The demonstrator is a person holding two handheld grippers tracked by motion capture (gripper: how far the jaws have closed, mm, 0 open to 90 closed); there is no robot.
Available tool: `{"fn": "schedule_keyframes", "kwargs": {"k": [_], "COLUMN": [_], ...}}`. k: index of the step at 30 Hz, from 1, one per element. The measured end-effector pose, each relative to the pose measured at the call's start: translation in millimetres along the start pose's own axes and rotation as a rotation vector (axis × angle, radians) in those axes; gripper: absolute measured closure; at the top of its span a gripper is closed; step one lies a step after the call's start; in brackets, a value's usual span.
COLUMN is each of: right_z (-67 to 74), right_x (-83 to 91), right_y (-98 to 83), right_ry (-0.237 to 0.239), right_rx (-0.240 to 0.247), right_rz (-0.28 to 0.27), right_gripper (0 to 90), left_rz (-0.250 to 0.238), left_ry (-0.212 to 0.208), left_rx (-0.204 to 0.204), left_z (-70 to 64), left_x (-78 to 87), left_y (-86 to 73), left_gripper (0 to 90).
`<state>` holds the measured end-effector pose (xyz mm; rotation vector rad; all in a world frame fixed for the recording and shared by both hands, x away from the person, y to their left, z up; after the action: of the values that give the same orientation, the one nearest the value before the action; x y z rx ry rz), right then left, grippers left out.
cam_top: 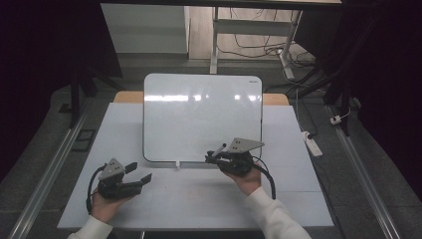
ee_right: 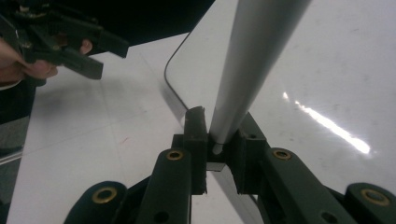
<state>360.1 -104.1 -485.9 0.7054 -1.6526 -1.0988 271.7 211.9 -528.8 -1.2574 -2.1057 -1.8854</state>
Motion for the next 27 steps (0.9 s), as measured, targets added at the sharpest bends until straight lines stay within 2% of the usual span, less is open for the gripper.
{"fn": "schedule_keyframes", "kwargs": {"k": [5, 7, 10, 15, 21, 27], "right_z": [9.3, 11.0, 13.8, 19.4, 22.5, 24.4], "right_x": [-6.3, -8.4, -11.5, -16.4, -21.6, -25.1], "right_y": [0.2, 0.2, 0.4, 1.6, -0.3, -1.9], "right_ry": [0.040, 0.052, 0.066, 0.087, 0.106, 0.121], "right_rx": [0.008, 0.000, -0.003, -0.003, -0.014, -0.026], "right_rz": [0.018, 0.025, 0.030, 0.036, 0.043, 0.050], "right_gripper": [77.7, 77.7, 77.7, 77.7, 77.7, 77.7], "left_rz": [-0.014, -0.026, -0.047, -0.056, -0.062, -0.078], "left_ry": [-0.006, -0.017, -0.041, -0.110, -0.173, -0.217], "left_rx": [-0.010, -0.029, -0.063, -0.143, -0.196, -0.231], "left_z": [-6.4, -13.2, -29.0, -62.4, -91.2, -110.8], "left_x": [1.3, 2.2, 0.4, -10.8, -28.4, -41.2], "left_y": [4.5, 10.2, 23.6, 47.2, 66.7, 79.0], "left_gripper": [28.6, 28.9, 29.0, 29.3, 30.1, 34.0]}}
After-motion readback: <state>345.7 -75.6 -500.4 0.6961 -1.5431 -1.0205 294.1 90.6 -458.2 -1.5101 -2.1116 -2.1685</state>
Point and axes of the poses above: each handheld gripper's, and its own axes: x roughly backward along the jaws, y roughly out of its top, z roughly to its left, the point moved 4 cm from there along -x, roughly forward along the jaws, and after that the axes turned 9 degrees about x, right-handed, at the moved point
